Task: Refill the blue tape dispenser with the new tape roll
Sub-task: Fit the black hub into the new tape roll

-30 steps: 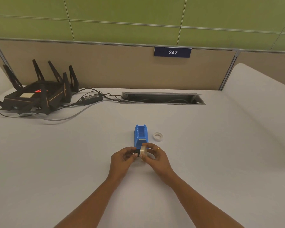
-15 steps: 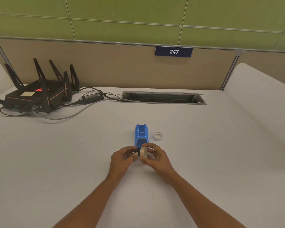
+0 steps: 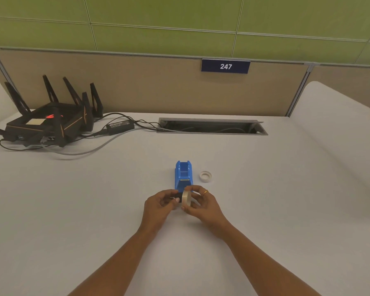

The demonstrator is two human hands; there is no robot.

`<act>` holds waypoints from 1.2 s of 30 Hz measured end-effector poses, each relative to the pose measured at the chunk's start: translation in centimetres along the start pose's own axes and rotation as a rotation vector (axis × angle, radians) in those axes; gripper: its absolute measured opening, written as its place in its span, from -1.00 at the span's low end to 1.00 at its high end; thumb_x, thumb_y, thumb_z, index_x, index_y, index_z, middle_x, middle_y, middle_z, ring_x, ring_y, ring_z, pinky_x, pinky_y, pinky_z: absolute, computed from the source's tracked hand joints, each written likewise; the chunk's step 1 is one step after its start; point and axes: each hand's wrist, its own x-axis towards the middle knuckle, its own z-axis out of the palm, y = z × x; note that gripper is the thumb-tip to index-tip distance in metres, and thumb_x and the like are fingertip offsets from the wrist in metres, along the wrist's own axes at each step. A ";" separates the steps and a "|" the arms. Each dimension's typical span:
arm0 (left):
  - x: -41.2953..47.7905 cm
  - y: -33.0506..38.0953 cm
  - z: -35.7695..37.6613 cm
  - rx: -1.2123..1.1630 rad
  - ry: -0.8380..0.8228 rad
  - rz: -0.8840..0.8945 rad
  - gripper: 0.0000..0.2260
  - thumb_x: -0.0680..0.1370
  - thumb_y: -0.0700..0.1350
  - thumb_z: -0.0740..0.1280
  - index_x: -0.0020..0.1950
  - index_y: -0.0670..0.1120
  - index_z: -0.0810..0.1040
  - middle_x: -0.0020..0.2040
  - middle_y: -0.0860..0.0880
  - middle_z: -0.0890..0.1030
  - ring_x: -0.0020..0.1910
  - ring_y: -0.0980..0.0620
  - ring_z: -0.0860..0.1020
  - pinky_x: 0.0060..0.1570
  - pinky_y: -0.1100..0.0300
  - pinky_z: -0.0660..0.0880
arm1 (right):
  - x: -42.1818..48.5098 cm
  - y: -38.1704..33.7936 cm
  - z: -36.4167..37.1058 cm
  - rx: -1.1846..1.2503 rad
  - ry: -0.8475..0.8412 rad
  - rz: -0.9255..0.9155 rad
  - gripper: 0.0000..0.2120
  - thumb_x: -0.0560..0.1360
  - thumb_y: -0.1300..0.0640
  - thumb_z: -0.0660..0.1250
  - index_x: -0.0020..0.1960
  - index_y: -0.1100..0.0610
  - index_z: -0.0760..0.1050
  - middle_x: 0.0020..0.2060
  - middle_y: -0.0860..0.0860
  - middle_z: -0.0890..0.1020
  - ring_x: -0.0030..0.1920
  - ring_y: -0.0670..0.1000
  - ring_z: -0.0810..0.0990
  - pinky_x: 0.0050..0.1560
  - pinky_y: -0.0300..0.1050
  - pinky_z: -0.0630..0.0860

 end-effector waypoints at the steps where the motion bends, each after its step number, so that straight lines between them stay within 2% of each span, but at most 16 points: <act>1: 0.0 0.0 0.0 0.003 -0.002 0.001 -0.75 0.42 -0.32 0.36 -0.08 0.03 0.58 -0.32 0.23 0.67 -0.27 0.21 0.63 -0.21 0.40 0.55 | 0.0 0.0 0.0 0.002 -0.001 -0.002 -0.61 0.34 0.29 0.45 0.12 0.07 0.46 0.11 0.16 0.58 0.12 0.07 0.56 -0.16 -0.34 0.53; 6: 0.0 0.1 0.0 -0.002 0.003 0.001 -0.74 0.42 -0.32 0.36 -0.09 0.05 0.58 -0.30 0.19 0.67 -0.28 0.22 0.62 -0.22 0.40 0.55 | 0.0 -0.1 0.0 0.012 0.000 -0.004 -0.60 0.33 0.31 0.46 0.11 0.07 0.46 0.12 0.15 0.58 0.15 0.06 0.55 -0.13 -0.32 0.55; 12: 0.0 0.0 0.0 0.011 -0.004 0.010 -0.77 0.42 -0.30 0.37 -0.05 0.00 0.60 -0.19 0.10 0.66 -0.26 0.20 0.63 -0.20 0.38 0.55 | 0.1 0.0 0.0 -0.040 0.043 -0.031 -0.66 0.36 0.16 0.48 0.10 0.07 0.48 0.12 0.07 0.59 0.18 0.00 0.54 0.02 -0.28 0.52; 14: 0.0 0.0 0.0 0.016 -0.006 0.010 -0.77 0.42 -0.30 0.37 -0.07 0.03 0.59 -0.20 0.10 0.66 -0.26 0.20 0.63 -0.21 0.39 0.55 | 0.1 0.1 0.0 -0.048 0.044 -0.036 -0.67 0.36 0.16 0.47 0.09 0.07 0.49 0.12 0.07 0.59 0.18 -0.01 0.54 -0.01 -0.33 0.53; 17: 0.1 0.0 0.0 0.022 -0.013 0.007 -0.79 0.43 -0.31 0.36 -0.01 -0.07 0.60 -0.16 0.05 0.66 -0.26 0.22 0.62 -0.22 0.39 0.55 | 0.0 0.0 0.0 -0.046 0.036 -0.035 -0.64 0.35 0.20 0.48 0.11 0.08 0.48 0.13 0.06 0.58 0.19 -0.02 0.53 -0.06 -0.41 0.52; 19: 0.1 -0.1 0.0 0.019 -0.009 0.002 -0.79 0.42 -0.31 0.36 0.00 -0.09 0.60 -0.17 0.06 0.66 -0.26 0.21 0.62 -0.22 0.38 0.56 | 0.0 0.0 -0.1 -0.036 0.028 -0.036 -0.61 0.35 0.22 0.48 0.13 0.10 0.46 0.14 0.06 0.58 0.20 -0.02 0.52 -0.04 -0.39 0.53; 23: 0.1 0.0 0.0 0.012 -0.012 -0.004 -0.75 0.42 -0.31 0.37 -0.10 0.04 0.60 -0.27 0.18 0.68 -0.27 0.18 0.63 -0.24 0.38 0.55 | 0.0 0.1 -0.1 -0.061 0.024 -0.037 -0.61 0.36 0.23 0.47 0.14 0.11 0.45 0.13 0.06 0.58 0.19 0.01 0.53 0.01 -0.31 0.55; 25: 0.1 -0.1 0.0 0.013 -0.014 -0.002 -0.78 0.42 -0.31 0.37 -0.07 0.00 0.61 -0.23 0.15 0.67 -0.27 0.19 0.63 -0.25 0.38 0.54 | 0.0 0.1 -0.1 -0.052 0.017 -0.030 -0.60 0.35 0.25 0.47 0.14 0.11 0.45 0.13 0.06 0.58 0.18 0.01 0.53 0.03 -0.25 0.56; 28: 0.1 0.0 0.1 0.016 -0.012 0.001 -0.78 0.42 -0.31 0.36 -0.03 -0.03 0.60 -0.16 0.06 0.66 -0.26 0.19 0.63 -0.23 0.37 0.55 | 0.0 0.0 -0.1 -0.041 0.016 -0.025 -0.60 0.34 0.27 0.47 0.14 0.12 0.46 0.11 0.06 0.58 0.17 0.00 0.54 -0.03 -0.32 0.56; 32: 0.0 0.0 0.0 0.020 -0.010 0.002 -0.75 0.42 -0.30 0.37 -0.10 0.06 0.60 -0.28 0.20 0.68 -0.24 0.19 0.63 -0.17 0.36 0.57 | 0.0 0.0 -0.1 -0.045 0.009 -0.023 -0.54 0.32 0.31 0.48 0.16 0.13 0.44 0.12 0.06 0.57 0.17 0.00 0.53 -0.07 -0.40 0.53; 36: 0.0 0.1 0.0 0.030 -0.020 0.004 -0.71 0.43 -0.31 0.36 -0.13 0.13 0.58 -0.30 0.27 0.67 -0.25 0.20 0.63 -0.16 0.35 0.57 | 0.1 0.2 -0.1 -0.037 0.011 -0.031 -0.52 0.33 0.33 0.46 0.19 0.15 0.41 0.16 0.09 0.55 0.19 0.02 0.52 -0.08 -0.43 0.52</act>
